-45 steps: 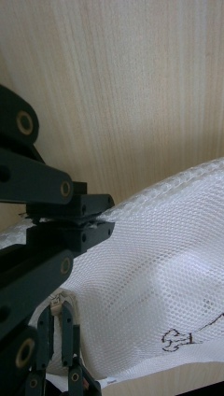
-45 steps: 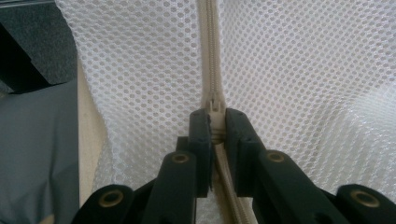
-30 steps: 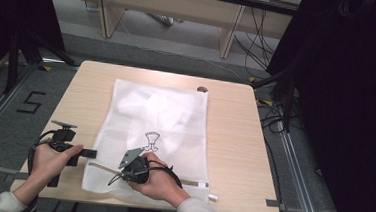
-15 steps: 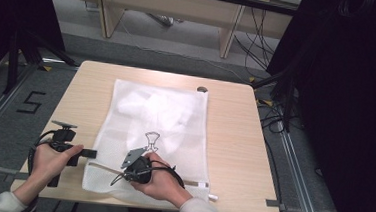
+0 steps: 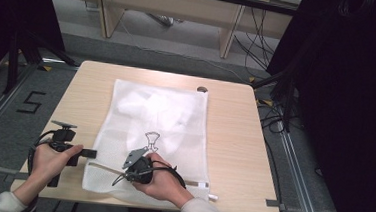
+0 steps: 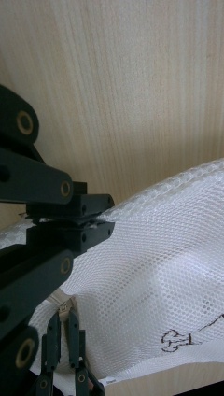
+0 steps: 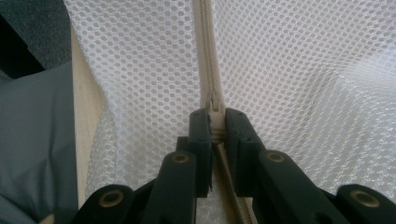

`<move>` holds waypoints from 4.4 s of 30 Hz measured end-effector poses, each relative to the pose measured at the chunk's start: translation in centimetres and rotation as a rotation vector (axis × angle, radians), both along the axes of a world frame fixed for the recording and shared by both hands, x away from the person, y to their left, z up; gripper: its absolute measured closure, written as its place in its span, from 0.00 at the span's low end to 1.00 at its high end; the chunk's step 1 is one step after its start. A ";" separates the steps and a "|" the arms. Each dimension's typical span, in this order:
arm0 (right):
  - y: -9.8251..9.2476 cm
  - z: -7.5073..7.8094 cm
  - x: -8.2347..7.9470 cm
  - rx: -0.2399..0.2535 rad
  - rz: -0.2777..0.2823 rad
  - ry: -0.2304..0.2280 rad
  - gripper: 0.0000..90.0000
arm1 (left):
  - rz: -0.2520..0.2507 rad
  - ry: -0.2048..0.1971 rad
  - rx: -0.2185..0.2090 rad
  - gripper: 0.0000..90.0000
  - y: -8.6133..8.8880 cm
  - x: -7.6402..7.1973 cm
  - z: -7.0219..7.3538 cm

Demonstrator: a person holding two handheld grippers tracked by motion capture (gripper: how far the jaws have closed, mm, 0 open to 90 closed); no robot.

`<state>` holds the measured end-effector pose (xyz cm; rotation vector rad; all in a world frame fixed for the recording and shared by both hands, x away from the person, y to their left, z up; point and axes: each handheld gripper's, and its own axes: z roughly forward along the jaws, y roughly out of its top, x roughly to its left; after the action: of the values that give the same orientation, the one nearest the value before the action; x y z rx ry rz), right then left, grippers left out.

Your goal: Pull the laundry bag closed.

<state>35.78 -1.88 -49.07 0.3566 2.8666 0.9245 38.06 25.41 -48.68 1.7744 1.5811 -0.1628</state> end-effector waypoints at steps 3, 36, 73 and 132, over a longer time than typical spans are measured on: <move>-0.1 0.0 0.0 -0.004 -0.005 0.000 0.92 | 0.002 0.002 -0.005 0.96 0.0 0.0 0.0; -1.3 0.4 0.0 -0.002 -0.015 -0.001 0.92 | -0.002 -0.001 -0.003 0.96 0.0 0.0 0.1; -2.6 0.6 0.1 -0.018 -0.021 -0.001 0.92 | 0.006 -0.001 -0.003 0.96 0.0 0.0 0.1; -4.9 1.5 0.0 -0.008 -0.066 0.005 0.92 | 0.010 -0.003 -0.003 0.96 0.1 0.0 0.1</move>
<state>35.77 -6.76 -47.53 0.4504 2.8431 0.9021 38.02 25.50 -48.58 1.7640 1.5867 -0.1578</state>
